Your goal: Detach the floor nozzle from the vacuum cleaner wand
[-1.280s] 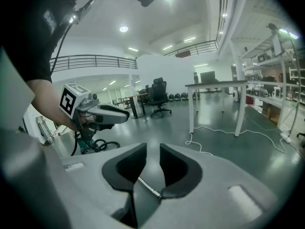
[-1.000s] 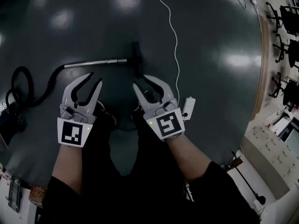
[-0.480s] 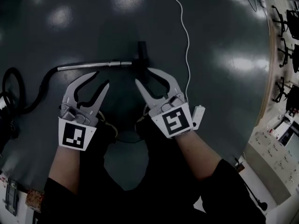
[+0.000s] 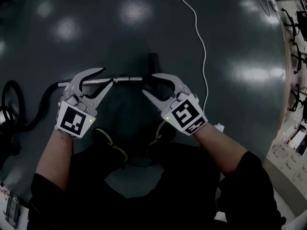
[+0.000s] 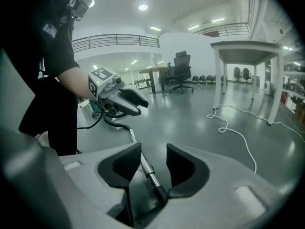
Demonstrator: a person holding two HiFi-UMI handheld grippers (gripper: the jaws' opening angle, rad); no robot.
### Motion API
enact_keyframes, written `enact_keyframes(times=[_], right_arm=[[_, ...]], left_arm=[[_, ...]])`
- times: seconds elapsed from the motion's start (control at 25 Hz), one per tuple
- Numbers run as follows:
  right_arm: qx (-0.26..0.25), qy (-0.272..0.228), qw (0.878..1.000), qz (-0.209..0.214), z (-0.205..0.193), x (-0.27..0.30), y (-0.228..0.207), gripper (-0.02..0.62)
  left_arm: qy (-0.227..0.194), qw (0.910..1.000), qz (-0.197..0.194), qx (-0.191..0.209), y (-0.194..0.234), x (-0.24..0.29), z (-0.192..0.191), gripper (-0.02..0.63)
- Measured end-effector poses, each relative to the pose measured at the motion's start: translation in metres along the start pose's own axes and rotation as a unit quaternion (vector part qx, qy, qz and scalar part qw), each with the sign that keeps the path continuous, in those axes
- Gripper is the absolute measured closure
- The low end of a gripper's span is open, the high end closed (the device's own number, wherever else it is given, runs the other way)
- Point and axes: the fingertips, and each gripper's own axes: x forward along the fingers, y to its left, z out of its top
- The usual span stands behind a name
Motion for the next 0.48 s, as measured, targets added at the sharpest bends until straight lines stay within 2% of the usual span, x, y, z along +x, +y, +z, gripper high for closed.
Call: enact_keyframes(times=[0.12, 0.24, 0.36, 0.48], right_arm=[[-0.037, 0.024, 0.999, 0.020, -0.029, 0.018, -0.004, 0.436], [-0.081, 0.066, 0.994, 0.038, -0.066, 0.036, -0.008, 0.420], [-0.130, 0.110, 0.984, 0.060, -0.104, 0.057, -0.010, 0.410], [-0.189, 0.162, 0.965, 0.081, -0.147, 0.079, -0.008, 0.392]], left_arm=[[0.023, 0.9993, -0.029, 0.006, -0.007, 0.026, -0.039, 0.450], [0.067, 0.9938, -0.080, 0.040, -0.025, 0.051, -0.081, 0.439], [0.116, 0.9825, -0.124, 0.076, -0.041, 0.072, -0.125, 0.427], [0.175, 0.9652, -0.160, 0.111, -0.057, 0.087, -0.173, 0.413]])
